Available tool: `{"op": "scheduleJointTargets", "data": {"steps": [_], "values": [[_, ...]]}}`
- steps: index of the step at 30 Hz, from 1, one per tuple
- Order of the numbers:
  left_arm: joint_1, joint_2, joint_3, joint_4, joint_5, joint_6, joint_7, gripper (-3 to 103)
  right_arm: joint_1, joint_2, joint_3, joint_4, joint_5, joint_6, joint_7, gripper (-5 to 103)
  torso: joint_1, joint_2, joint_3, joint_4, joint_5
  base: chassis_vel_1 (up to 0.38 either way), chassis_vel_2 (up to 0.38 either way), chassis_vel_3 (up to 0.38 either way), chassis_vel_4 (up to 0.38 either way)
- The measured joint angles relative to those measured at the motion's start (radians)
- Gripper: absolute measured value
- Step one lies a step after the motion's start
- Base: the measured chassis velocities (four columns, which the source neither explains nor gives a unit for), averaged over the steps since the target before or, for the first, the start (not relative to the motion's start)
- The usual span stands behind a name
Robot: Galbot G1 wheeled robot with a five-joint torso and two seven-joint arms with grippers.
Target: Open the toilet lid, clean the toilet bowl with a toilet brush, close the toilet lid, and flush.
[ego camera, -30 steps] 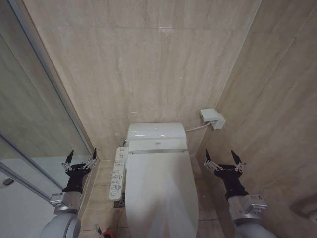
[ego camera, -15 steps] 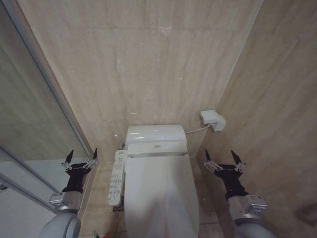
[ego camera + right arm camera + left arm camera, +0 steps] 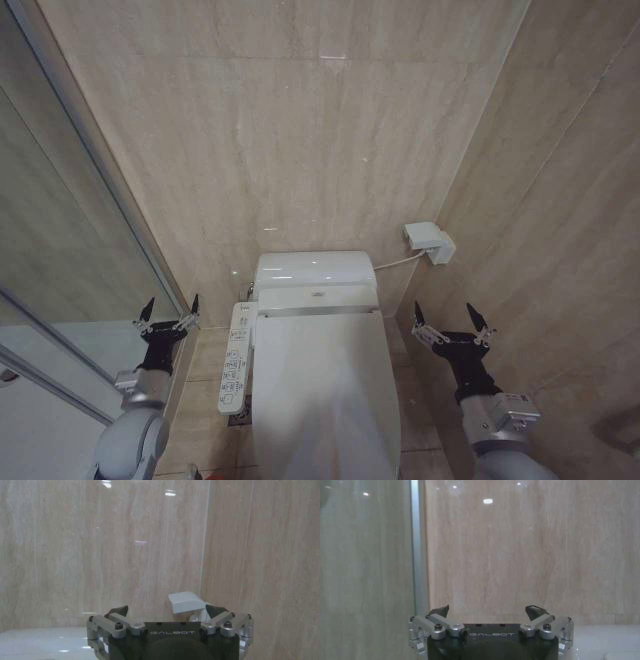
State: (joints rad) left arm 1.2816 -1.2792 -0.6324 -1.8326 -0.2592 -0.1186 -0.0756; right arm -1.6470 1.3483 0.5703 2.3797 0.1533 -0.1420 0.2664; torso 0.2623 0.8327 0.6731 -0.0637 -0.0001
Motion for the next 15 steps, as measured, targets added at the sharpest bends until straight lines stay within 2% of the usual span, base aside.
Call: {"op": "scheduleJointTargets", "data": {"steps": [6,15], "values": [[-0.089,0.025,0.036,0.085,-0.016,0.004,0.002,99,0.000,0.000,0.000,0.000,0.000,0.000,0.000,100,0.000,0.000,0.000,0.0002,0.0000,0.000,0.000,0.000,0.000],[-0.296,0.059,0.142,0.273,-0.057,0.003,0.005,99,0.000,0.000,0.000,0.000,0.000,0.000,0.000,100,0.000,0.000,0.000,0.0000,0.0000,0.000,0.000,0.000,0.000]]}}
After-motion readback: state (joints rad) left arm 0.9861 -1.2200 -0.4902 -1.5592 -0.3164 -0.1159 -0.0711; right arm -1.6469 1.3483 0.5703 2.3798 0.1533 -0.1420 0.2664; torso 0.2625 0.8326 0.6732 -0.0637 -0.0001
